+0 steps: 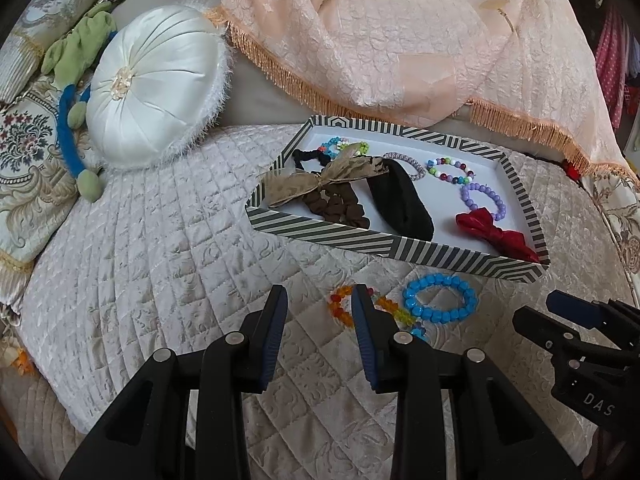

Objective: Organize jewelry
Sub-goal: 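Grasp the orange bead bracelet with the left tool while the right tool grasps the blue bead bracelet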

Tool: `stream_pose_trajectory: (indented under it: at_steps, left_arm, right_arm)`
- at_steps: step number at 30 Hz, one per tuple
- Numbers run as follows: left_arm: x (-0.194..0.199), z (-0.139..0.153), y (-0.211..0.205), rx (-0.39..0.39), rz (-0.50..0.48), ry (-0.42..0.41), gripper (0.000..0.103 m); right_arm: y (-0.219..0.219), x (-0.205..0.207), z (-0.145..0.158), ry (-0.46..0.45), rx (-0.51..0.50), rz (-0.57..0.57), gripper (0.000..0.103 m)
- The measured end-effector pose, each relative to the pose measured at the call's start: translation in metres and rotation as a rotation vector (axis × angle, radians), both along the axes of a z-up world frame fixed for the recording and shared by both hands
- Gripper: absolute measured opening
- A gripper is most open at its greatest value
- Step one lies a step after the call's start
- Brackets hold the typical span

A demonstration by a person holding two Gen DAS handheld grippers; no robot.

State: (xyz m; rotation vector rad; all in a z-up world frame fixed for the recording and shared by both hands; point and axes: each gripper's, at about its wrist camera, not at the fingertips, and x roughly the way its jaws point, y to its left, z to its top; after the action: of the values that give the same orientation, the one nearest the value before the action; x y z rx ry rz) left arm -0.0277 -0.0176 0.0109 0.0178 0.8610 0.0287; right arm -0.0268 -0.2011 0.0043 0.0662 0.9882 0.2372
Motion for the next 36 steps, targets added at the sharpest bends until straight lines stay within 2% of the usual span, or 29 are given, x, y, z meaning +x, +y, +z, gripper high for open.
stream_pose_trajectory:
  at_steps: [7,12,14,16,24,25,26,27,30,32,34,36]
  left_arm:
    - [0.007,-0.011,0.006,-0.028,0.002,0.039,0.014]
    - [0.020,-0.025,0.022,-0.183,-0.011,0.129,0.014]
    - [0.028,-0.035,0.028,-0.276,-0.017,0.183,0.015]
    - [0.033,-0.042,0.030,-0.320,-0.011,0.217,0.015]
    - [0.051,-0.068,0.017,-0.287,-0.006,0.281,0.018]
    - [0.052,-0.069,0.015,-0.274,-0.009,0.276,0.018]
    - [0.053,-0.069,0.014,-0.259,-0.013,0.270,0.018]
    - [0.054,-0.070,0.011,-0.243,-0.015,0.266,0.018]
    - [0.056,-0.071,0.011,-0.246,-0.010,0.253,0.018]
    - [0.057,-0.072,0.012,-0.235,0.001,0.243,0.000]
    - [0.058,-0.071,0.014,-0.230,0.004,0.243,0.000]
    - [0.057,-0.069,0.018,-0.261,0.002,0.240,0.000]
  right_arm:
    - [0.001,0.008,-0.014,0.026,-0.005,0.000,0.054]
    - [0.002,0.019,-0.029,0.049,-0.010,0.001,0.054]
    - [0.004,0.026,-0.035,0.060,-0.004,0.007,0.054]
    - [0.006,0.031,-0.040,0.062,0.002,0.015,0.054]
    - [0.018,0.052,-0.056,0.047,-0.026,0.046,0.053]
    - [0.021,0.054,-0.057,0.043,-0.040,0.052,0.052]
    - [0.023,0.054,-0.058,0.036,-0.054,0.056,0.045]
    - [0.024,0.054,-0.058,0.028,-0.068,0.058,0.032]
    - [0.023,0.054,-0.059,0.009,-0.069,0.069,0.012]
    - [0.021,0.053,-0.057,0.006,-0.054,0.067,0.009]
    - [0.017,0.050,-0.052,0.000,-0.023,0.067,0.009]
    - [0.015,0.045,-0.043,-0.015,0.001,0.070,0.009]
